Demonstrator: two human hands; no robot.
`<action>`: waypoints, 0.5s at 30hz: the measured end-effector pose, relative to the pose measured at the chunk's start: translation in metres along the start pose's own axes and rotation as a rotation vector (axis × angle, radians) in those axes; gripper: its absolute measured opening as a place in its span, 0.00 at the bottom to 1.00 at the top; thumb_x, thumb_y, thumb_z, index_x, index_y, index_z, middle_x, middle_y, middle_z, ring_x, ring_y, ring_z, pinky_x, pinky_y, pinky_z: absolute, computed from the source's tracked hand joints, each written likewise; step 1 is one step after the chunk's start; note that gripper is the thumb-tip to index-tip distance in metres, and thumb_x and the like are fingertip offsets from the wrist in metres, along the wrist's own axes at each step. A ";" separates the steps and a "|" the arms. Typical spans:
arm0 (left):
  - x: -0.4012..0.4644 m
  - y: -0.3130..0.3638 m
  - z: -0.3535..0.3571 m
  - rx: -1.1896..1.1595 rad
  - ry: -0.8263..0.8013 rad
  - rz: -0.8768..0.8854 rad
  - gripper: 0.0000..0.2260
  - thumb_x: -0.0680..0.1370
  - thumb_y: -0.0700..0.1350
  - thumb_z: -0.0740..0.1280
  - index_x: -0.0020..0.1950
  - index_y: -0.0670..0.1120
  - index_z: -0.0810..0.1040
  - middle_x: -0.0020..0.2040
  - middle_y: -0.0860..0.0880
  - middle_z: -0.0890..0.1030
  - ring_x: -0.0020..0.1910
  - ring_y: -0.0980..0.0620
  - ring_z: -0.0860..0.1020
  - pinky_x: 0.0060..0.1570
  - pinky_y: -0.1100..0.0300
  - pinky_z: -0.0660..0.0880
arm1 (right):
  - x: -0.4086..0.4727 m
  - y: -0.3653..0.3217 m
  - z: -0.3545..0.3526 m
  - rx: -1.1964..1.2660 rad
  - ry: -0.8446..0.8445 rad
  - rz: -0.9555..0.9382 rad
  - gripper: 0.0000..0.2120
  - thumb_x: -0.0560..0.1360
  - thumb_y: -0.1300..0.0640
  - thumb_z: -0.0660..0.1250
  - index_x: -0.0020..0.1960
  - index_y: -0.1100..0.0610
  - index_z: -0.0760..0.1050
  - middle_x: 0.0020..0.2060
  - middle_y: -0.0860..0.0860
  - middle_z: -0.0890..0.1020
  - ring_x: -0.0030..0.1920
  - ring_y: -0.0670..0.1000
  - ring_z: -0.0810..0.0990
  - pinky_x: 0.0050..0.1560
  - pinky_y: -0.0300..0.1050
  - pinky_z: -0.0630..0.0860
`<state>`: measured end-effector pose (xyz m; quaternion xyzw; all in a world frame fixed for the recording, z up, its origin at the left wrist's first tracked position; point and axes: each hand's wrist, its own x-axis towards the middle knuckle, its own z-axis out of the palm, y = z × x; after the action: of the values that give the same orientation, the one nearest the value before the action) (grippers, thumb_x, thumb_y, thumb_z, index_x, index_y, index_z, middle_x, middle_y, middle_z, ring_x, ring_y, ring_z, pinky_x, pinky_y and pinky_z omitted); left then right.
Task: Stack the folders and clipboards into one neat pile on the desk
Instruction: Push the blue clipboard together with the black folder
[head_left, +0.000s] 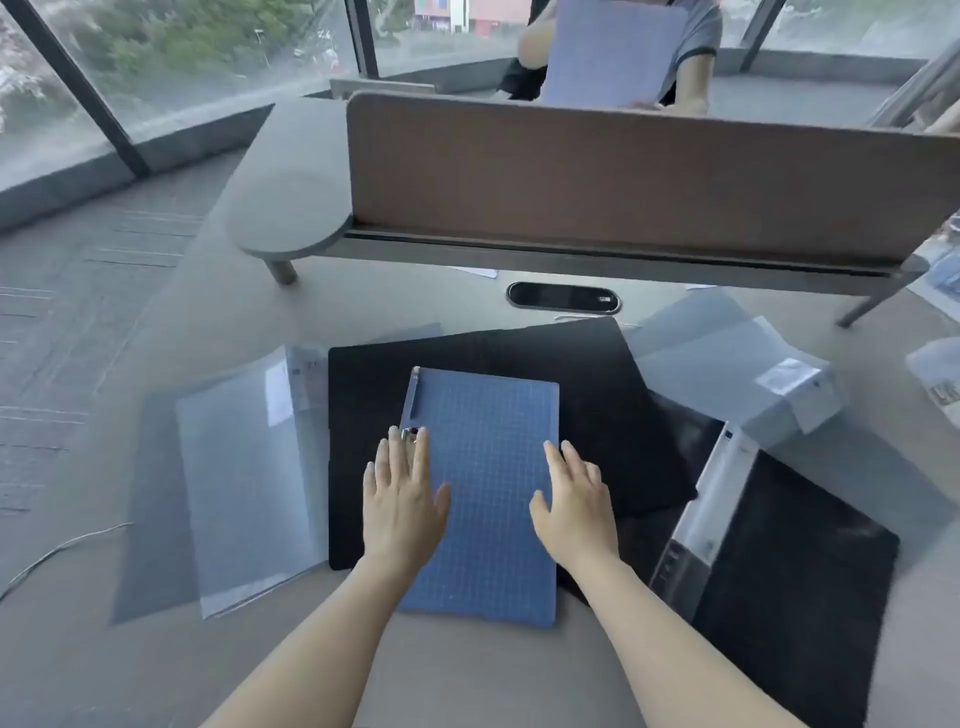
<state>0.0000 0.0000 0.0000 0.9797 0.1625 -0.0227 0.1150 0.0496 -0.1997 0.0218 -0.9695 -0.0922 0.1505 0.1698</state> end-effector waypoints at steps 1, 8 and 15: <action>0.000 -0.002 0.001 -0.007 -0.035 -0.029 0.34 0.79 0.55 0.63 0.80 0.46 0.53 0.79 0.37 0.56 0.78 0.38 0.57 0.74 0.43 0.60 | 0.000 -0.001 0.002 0.011 -0.002 0.027 0.31 0.80 0.51 0.59 0.80 0.53 0.52 0.79 0.52 0.58 0.74 0.55 0.61 0.72 0.49 0.64; -0.009 -0.014 0.020 -0.032 -0.062 -0.128 0.31 0.78 0.49 0.66 0.78 0.43 0.59 0.74 0.35 0.67 0.73 0.36 0.66 0.69 0.44 0.66 | -0.006 0.004 0.021 0.126 0.014 0.118 0.30 0.79 0.54 0.61 0.79 0.52 0.55 0.77 0.48 0.64 0.71 0.53 0.66 0.67 0.49 0.73; -0.013 -0.016 0.020 -0.030 -0.071 -0.157 0.24 0.79 0.43 0.63 0.75 0.44 0.66 0.71 0.41 0.71 0.70 0.39 0.68 0.66 0.45 0.68 | -0.007 0.009 0.026 0.217 0.007 0.124 0.27 0.80 0.55 0.61 0.78 0.50 0.60 0.76 0.46 0.66 0.73 0.51 0.64 0.66 0.47 0.73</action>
<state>-0.0180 0.0056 -0.0222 0.9607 0.2350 -0.0638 0.1332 0.0359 -0.2020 -0.0030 -0.9499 -0.0147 0.1662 0.2642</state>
